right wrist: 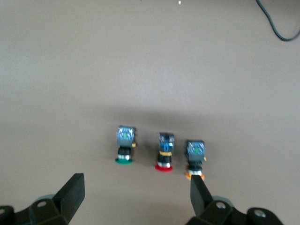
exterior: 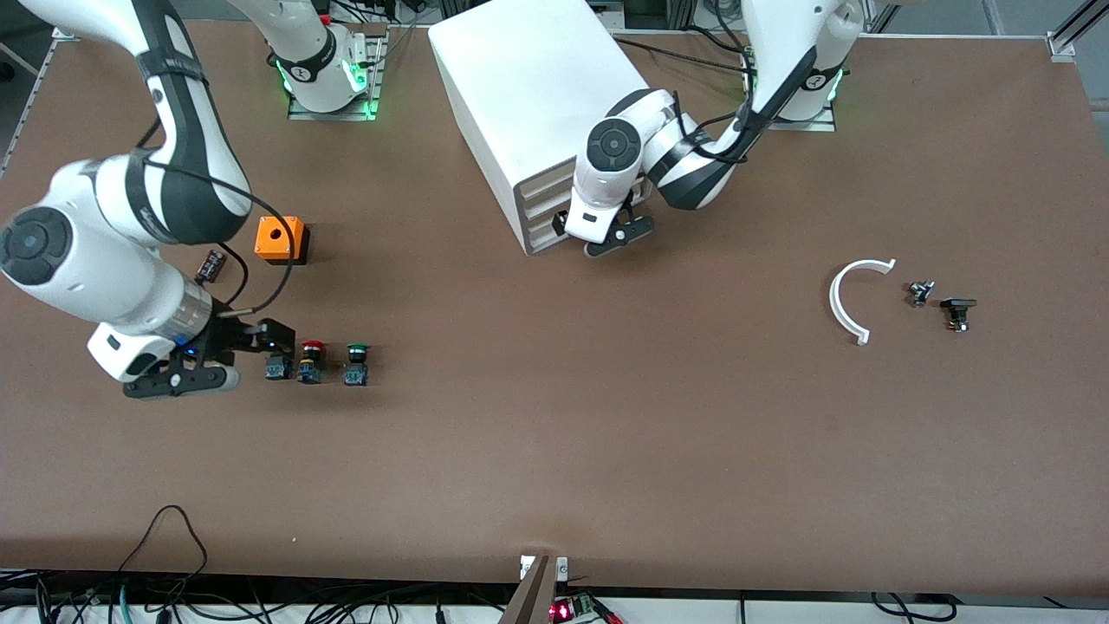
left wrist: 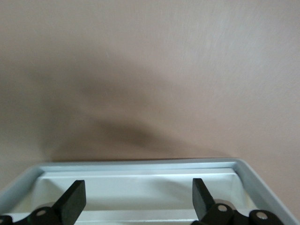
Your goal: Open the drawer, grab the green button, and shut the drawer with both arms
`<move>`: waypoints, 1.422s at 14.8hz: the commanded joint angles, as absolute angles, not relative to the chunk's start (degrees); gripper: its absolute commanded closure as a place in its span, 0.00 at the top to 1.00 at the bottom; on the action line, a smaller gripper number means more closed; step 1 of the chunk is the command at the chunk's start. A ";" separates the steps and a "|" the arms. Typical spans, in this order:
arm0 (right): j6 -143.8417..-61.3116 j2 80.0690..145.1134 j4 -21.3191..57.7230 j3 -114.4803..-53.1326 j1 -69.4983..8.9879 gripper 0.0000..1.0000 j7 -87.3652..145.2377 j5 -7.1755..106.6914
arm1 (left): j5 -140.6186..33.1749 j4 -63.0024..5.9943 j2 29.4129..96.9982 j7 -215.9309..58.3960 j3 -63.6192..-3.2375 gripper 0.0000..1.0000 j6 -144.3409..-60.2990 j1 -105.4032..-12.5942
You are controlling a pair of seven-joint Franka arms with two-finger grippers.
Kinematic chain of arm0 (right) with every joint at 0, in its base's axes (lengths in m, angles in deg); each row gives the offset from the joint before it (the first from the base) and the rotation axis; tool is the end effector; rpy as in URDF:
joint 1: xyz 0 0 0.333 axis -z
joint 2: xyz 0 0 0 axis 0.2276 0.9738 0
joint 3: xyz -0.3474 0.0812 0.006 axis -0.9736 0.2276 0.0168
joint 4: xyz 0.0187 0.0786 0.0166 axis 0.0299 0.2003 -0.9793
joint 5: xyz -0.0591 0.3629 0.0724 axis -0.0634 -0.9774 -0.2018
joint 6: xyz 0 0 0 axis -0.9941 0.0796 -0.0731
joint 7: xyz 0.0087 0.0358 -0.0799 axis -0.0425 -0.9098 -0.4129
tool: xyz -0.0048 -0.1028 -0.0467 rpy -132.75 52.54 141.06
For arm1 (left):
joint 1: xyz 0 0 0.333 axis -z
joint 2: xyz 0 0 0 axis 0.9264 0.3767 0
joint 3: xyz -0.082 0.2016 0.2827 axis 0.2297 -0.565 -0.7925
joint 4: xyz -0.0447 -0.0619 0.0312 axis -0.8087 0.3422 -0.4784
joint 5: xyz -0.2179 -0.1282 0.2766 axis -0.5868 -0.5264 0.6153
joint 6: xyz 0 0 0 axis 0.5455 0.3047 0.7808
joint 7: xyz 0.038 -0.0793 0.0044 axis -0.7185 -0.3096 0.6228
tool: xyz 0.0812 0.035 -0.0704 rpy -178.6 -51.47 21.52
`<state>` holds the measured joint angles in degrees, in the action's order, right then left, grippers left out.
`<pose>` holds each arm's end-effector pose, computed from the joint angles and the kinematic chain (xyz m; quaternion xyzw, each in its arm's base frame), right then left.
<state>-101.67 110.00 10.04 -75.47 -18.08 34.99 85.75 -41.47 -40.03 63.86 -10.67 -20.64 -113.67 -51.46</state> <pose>0.6628 0.0873 0.4709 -0.9981 -0.0541 -0.0241 0.0184 0.4324 -0.4324 0.3137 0.9670 0.2321 -0.1046 0.0061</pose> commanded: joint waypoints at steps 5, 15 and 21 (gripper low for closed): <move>-90.51 97.76 13.75 -76.07 -17.73 1.00 39.15 87.39 | -40.79 -25.67 56.93 -35.34 -20.38 1.00 -88.38 -62.75; -80.57 89.40 13.66 -77.66 -15.11 1.00 38.98 86.96 | -42.50 -15.36 46.65 -74.10 -31.06 1.00 -76.47 -71.22; -79.32 81.85 18.74 -72.82 -11.66 1.00 42.49 87.13 | -44.30 -21.77 37.77 -87.49 -48.67 1.00 -76.91 -65.24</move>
<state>-78.70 86.70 13.82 -74.72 -13.36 40.88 86.51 -43.91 -17.67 41.96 -84.57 -45.25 -76.19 -67.17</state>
